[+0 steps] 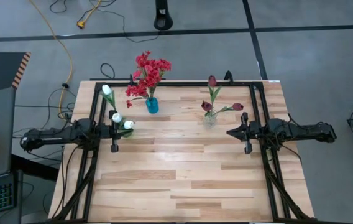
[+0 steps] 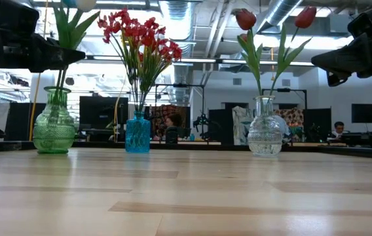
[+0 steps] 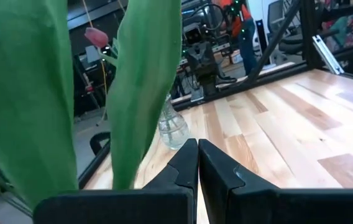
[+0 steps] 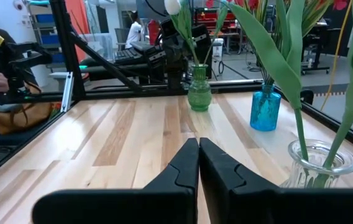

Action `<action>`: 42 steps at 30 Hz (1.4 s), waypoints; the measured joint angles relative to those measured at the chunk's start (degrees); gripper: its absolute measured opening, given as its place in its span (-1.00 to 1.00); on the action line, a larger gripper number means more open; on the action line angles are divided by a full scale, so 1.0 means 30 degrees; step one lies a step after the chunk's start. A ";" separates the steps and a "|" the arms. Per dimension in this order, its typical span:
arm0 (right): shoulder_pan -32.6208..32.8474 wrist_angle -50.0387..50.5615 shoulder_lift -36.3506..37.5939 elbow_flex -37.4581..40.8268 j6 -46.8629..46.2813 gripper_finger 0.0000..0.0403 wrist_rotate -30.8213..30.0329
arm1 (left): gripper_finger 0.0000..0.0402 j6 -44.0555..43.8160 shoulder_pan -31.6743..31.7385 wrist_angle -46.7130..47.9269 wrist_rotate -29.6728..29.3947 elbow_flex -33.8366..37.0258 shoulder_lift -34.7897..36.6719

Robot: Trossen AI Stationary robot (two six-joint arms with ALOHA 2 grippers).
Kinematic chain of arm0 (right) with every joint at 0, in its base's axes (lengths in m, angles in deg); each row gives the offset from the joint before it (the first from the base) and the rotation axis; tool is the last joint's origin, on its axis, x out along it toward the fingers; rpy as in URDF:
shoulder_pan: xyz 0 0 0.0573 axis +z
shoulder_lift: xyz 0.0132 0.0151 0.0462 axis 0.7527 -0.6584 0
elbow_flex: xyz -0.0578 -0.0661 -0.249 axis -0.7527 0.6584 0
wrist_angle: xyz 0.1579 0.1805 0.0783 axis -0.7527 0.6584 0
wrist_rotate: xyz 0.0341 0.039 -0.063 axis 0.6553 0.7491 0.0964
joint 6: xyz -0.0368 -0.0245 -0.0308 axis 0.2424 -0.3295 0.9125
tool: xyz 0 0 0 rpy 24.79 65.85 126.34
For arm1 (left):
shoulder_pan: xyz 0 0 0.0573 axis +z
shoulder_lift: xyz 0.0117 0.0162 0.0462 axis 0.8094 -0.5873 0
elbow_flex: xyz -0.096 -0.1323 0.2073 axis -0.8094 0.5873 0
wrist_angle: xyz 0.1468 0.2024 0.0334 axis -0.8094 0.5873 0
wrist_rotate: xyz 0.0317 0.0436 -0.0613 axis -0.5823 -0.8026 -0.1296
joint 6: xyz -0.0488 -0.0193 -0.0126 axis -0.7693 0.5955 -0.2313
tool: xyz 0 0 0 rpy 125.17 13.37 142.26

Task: Sort flowers into vase by color
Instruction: Return to Home Position

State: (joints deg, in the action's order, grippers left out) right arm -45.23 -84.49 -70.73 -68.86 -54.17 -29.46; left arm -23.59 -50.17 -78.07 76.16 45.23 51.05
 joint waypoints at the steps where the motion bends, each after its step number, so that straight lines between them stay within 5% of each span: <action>1: 0.0000 0.0000 0.0000 0.0006 0.0000 -0.79 -0.0001 | -1.00 -0.0193 0.0020 0.0001 -0.0017 0.0000 0.0000; 42: 0.0000 0.0007 0.0000 0.0013 0.0000 -0.79 -0.0030 | -1.00 -0.0921 0.0013 0.0013 -0.0157 0.0000 -0.0003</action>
State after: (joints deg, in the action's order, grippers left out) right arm -45.23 -84.46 -70.73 -68.82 -54.17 -29.55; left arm -26.35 -50.13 -78.03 75.69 45.23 51.04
